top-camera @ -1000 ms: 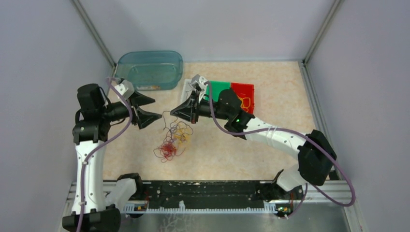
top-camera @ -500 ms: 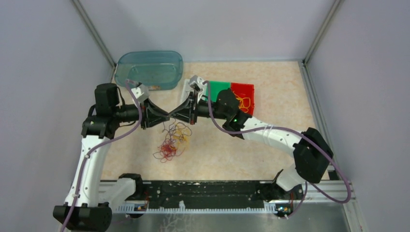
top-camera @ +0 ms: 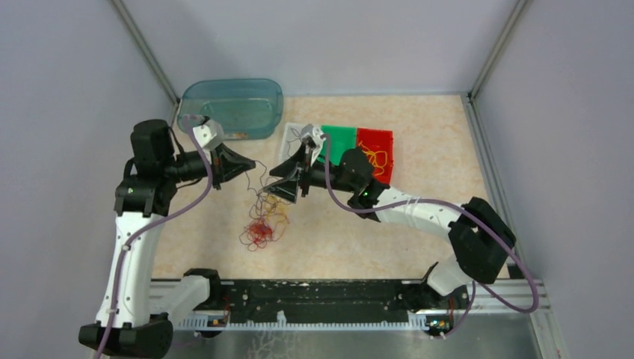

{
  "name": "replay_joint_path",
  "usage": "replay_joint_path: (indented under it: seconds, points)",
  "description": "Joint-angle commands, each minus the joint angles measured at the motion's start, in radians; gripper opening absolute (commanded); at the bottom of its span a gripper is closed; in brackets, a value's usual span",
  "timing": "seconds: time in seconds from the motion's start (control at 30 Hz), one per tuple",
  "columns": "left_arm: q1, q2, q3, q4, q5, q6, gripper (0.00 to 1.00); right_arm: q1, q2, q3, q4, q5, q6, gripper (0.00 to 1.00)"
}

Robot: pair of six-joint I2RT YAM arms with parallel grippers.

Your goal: Untangle the cables

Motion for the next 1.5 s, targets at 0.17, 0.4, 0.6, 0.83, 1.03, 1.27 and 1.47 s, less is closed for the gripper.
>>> replay_joint_path:
  seconds: [0.17, 0.4, 0.6, 0.83, 1.03, 1.27, 1.47]
  points:
    - [-0.012, 0.009, 0.181, 0.01, 0.022, -0.078, 0.0, 0.033, 0.085, 0.006, 0.167, 0.023, -0.083, 0.67]
    - [-0.013, 0.02, 0.24, 0.003, 0.018, -0.101, 0.0, 0.099, 0.211, 0.045, 0.239, 0.069, -0.102, 0.67]
    - [-0.013, 0.028, 0.311, 0.026, -0.002, -0.147, 0.0, 0.149, 0.261, 0.045, 0.216, 0.19, -0.172, 0.56]
    - [-0.013, 0.01, 0.391, 0.17, -0.101, -0.253, 0.0, 0.154, 0.32, -0.072, 0.334, 0.277, -0.144, 0.51]
    - [-0.013, 0.008, 0.466, 0.263, -0.216, -0.277, 0.0, 0.166, 0.37, -0.13, 0.402, 0.317, -0.111, 0.5]
    - [-0.013, 0.017, 0.546, 0.39, -0.377, -0.228, 0.0, 0.176, 0.389, -0.233, 0.465, 0.366, -0.09, 0.49]
    - [-0.013, 0.048, 0.631, 0.566, -0.496, -0.167, 0.0, 0.177, 0.364, -0.29, 0.495, 0.398, -0.084, 0.5]
